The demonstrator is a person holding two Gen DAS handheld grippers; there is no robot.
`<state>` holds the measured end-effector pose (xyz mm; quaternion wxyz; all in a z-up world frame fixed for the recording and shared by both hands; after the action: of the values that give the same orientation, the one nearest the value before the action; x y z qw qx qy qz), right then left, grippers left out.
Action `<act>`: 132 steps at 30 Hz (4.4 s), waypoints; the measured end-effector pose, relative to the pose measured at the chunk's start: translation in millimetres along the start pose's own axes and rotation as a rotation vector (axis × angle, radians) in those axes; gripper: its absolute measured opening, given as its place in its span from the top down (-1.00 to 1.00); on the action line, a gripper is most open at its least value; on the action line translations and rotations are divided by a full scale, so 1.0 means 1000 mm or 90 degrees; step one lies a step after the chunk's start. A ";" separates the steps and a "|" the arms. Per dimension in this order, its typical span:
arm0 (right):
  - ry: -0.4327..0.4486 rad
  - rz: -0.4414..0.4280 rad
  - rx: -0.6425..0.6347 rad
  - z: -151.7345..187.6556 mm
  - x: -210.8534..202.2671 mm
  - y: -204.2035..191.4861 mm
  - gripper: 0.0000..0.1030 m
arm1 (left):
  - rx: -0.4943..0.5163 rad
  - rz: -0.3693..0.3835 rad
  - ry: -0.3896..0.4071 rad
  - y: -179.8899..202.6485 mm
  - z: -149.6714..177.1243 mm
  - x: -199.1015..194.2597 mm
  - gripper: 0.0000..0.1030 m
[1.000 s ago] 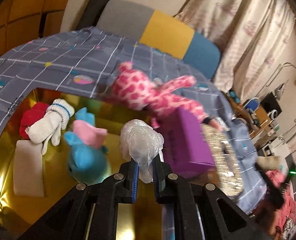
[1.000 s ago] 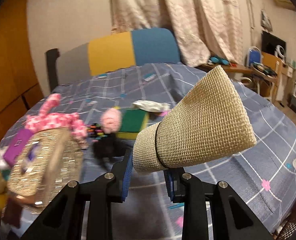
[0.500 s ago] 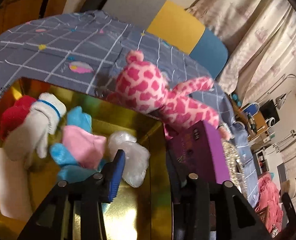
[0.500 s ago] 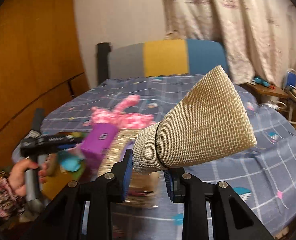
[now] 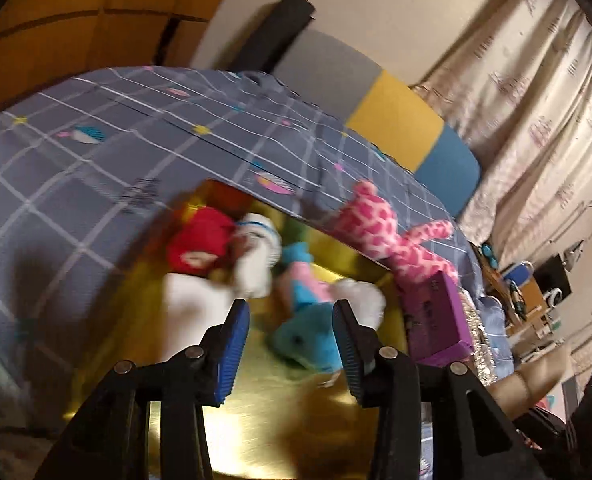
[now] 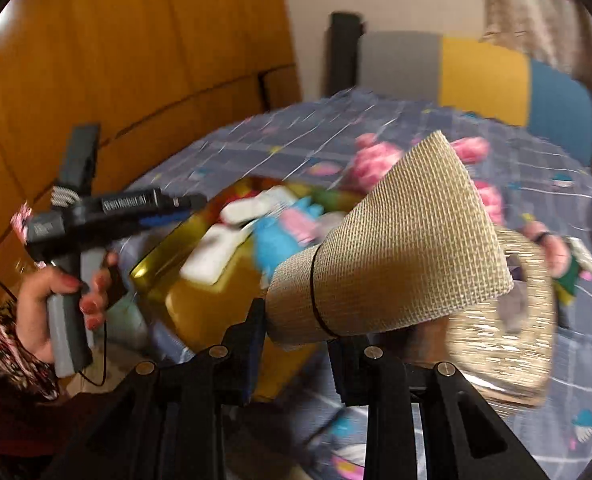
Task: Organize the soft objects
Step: 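Lower the beige knit roll into the gold tray and open the right tool, then move both tools back over the remaining toys, then grasp the black beaded hair bundle with the right tool and lift it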
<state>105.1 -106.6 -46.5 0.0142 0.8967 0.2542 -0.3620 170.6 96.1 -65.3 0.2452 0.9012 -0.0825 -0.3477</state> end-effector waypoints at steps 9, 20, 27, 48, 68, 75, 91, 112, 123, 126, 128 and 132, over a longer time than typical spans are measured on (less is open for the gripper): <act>-0.156 -0.091 -0.062 0.011 0.074 -0.053 0.42 | -0.025 -0.029 0.026 -0.040 0.003 -0.030 0.16; -0.351 -0.116 -0.134 0.013 0.145 -0.082 0.37 | -0.058 -0.033 0.031 -0.056 -0.001 -0.039 0.16; -0.309 -0.129 -0.065 -0.002 0.141 -0.074 0.09 | -0.079 -0.032 0.032 -0.062 0.000 -0.039 0.16; -0.090 -0.059 0.063 -0.019 0.075 -0.053 -0.16 | -0.046 0.031 -0.007 -0.027 0.022 -0.028 0.16; 0.147 0.158 0.246 -0.025 -0.077 0.124 -0.29 | 0.108 0.193 -0.120 0.101 0.085 -0.011 0.14; 0.154 0.264 0.337 0.009 -0.103 0.220 -0.29 | 0.144 0.198 -0.148 0.127 0.102 -0.008 0.13; 0.018 0.216 0.408 0.038 -0.015 0.344 -0.22 | 0.187 0.188 -0.177 0.158 0.120 0.000 0.13; 0.017 0.278 0.325 0.083 -0.060 0.355 0.97 | 0.198 0.198 -0.197 0.169 0.131 0.005 0.13; 0.050 0.359 0.353 0.133 -0.137 0.375 0.19 | 0.207 0.213 -0.207 0.177 0.139 0.004 0.13; 0.092 0.353 0.267 0.106 -0.134 0.357 -0.66 | 0.212 0.216 -0.211 0.182 0.141 0.004 0.13; 0.075 0.336 0.223 0.091 -0.118 0.348 -0.66 | 0.223 0.216 -0.209 0.186 0.141 0.002 0.13; 0.014 0.320 0.163 0.071 -0.070 0.351 -0.62 | 0.238 0.213 -0.199 0.193 0.138 -0.003 0.13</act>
<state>180.9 -458.6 -108.4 -0.0130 0.9299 -0.0237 -0.3669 80.2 -123.5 -55.4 0.1135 0.8400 -0.3296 -0.4158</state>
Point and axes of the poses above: each gripper's, at about its wrist camera, not at the fingertips, and x roughly the way its jaws point, y to its right, z to its underside, the point moved 7 cm from there along x, roughly the way its jaws point, and after that the axes turned 4 degrees about y, right-handed, at the moved point
